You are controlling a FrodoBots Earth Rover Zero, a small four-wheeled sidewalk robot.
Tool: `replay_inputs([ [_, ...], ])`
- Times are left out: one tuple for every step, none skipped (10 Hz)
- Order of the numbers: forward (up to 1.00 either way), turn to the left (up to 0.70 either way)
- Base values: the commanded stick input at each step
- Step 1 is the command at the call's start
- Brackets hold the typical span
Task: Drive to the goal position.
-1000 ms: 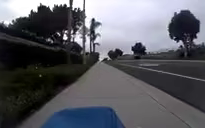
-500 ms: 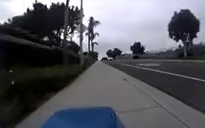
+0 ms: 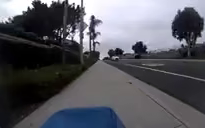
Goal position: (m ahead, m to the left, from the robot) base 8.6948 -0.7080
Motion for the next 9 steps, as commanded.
replay_inputs([
  [1.0,0.0],
  [1.0,0.0],
  [1.0,0.0],
  [1.0,0.0],
  [1.0,0.0],
  [1.0,0.0],
  [1.0,0.0],
  [1.0,0.0],
  [1.0,0.0],
])
